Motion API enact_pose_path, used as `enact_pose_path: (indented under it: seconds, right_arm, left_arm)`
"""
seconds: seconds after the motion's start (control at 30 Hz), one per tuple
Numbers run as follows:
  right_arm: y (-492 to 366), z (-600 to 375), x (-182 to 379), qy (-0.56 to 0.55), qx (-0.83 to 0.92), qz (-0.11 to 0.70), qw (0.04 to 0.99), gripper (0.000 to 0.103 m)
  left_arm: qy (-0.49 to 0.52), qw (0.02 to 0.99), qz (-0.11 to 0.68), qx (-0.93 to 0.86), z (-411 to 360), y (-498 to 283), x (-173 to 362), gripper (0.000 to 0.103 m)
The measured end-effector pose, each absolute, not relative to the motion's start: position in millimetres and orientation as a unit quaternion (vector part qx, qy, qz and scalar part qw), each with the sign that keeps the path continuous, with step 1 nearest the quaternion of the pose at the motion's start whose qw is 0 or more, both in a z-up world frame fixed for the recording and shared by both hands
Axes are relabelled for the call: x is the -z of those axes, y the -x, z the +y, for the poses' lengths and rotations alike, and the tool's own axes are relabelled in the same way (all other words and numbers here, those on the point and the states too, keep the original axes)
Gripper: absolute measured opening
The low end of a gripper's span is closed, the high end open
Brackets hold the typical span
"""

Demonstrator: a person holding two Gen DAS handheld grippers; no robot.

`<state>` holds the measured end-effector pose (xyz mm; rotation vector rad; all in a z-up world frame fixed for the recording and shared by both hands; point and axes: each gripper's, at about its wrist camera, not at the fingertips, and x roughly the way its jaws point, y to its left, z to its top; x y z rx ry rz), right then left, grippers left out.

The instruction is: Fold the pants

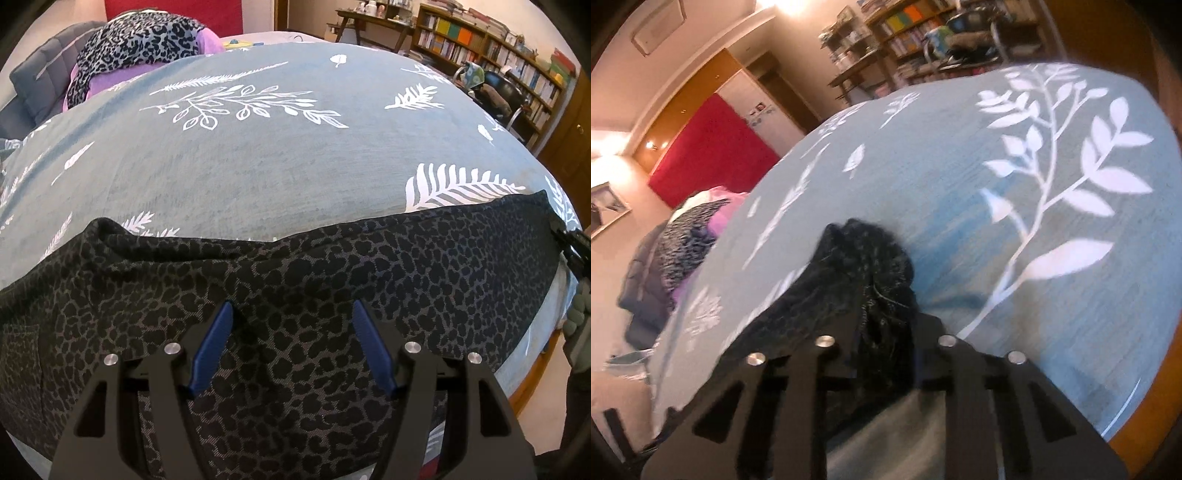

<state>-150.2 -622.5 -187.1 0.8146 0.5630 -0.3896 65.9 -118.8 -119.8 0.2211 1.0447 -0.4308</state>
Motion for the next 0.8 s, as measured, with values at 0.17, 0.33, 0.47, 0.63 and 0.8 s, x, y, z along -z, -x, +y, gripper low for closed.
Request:
enact_pose_path:
  seconds: [0.17, 0.33, 0.47, 0.63, 0.8]
  right_arm:
    - [154, -610, 162, -0.378, 0.157, 0.252, 0.877, 0.017]
    - [151, -589, 120, -0.354, 0.116, 0.226, 0.9, 0.016]
    - [139, -560, 88, -0.332, 0.07, 0.212, 0.916, 0.016]
    - [119, -518, 60, -0.314, 0.0, 0.21, 0.926, 0.016]
    - [95, -460, 40, -0.285, -0.08, 0.225, 0.928, 0.016]
  left_arm:
    - [-0.103, 0.841, 0.49, 0.203, -116, -65, 116, 0.067]
    - [-0.096, 0.844, 0.487, 0.203, -111, -65, 112, 0.067]
    - [-0.087, 0.847, 0.483, 0.203, -106, -64, 107, 0.067]
    - [-0.072, 0.852, 0.478, 0.199, -93, -65, 100, 0.067]
    - [-0.051, 0.855, 0.479, 0.191, -77, -68, 97, 0.067]
